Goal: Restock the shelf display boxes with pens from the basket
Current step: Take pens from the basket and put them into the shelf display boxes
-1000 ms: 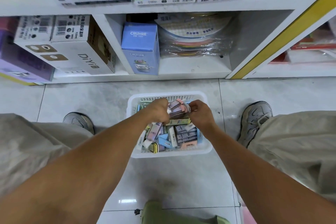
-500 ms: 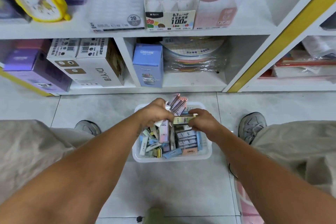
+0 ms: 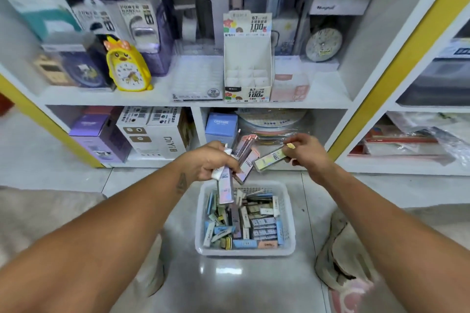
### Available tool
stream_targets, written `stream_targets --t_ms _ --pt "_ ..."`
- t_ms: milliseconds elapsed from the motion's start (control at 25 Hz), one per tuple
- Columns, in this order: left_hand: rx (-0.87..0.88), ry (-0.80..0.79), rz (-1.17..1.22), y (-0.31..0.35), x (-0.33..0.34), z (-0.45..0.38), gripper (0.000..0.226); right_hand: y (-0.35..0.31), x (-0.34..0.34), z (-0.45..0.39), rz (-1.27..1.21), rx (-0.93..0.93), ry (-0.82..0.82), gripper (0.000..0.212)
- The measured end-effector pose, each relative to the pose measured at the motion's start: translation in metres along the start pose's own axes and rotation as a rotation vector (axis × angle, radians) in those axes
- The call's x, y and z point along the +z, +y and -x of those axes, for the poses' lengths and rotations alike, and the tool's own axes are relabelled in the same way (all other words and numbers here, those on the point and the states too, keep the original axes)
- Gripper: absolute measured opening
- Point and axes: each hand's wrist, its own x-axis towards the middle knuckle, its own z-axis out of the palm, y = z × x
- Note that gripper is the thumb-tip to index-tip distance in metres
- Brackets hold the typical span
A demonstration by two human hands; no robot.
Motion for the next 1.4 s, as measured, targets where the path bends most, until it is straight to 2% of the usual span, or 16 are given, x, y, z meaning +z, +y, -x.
stream_targets --t_ms 200,360,440,520,600,960,1040,1160,1280,1360,1400 --pt "0.145 -0.045 -0.008 0.063 -0.010 0.061 0.042 -0.101 -0.039 0.024 0.171 -0.387 -0.028 0.017" --pt "0.278 0.073 0.082 0.112 -0.025 0.096 0.053 -0.170 -0.060 0.027 0.170 -0.645 0.129 0.024" --pt "0.321 0.111 0.158 0.134 -0.033 0.104 0.055 -0.190 -0.061 0.017 0.302 -0.722 0.255 0.021" --pt "0.337 0.146 0.238 0.152 -0.040 0.102 0.057 -0.201 -0.057 0.006 0.471 -0.760 0.337 0.023" --pt "0.346 0.160 0.276 0.164 -0.049 0.091 0.053 -0.207 -0.046 -0.007 0.544 -0.815 0.332 0.020" --pt "0.344 0.215 0.441 0.177 -0.090 0.038 0.036 -0.216 0.028 -0.076 0.641 -1.005 0.236 0.017" --pt "0.331 0.220 0.416 0.179 -0.094 0.033 0.040 -0.208 0.036 -0.087 0.662 -1.005 0.206 0.017" --pt "0.308 0.209 0.386 0.179 -0.095 0.027 0.041 -0.203 0.041 -0.102 0.603 -0.892 0.116 0.016" --pt "0.305 0.199 0.380 0.179 -0.094 0.026 0.040 -0.200 0.045 -0.101 0.715 -0.947 0.076 0.030" --pt "0.309 0.182 0.377 0.180 -0.090 0.027 0.035 -0.200 0.044 -0.099 0.874 -1.029 0.139 0.041" --pt "0.317 0.167 0.376 0.180 -0.087 0.029 0.032 -0.202 0.044 -0.096 0.856 -1.023 0.185 0.039"
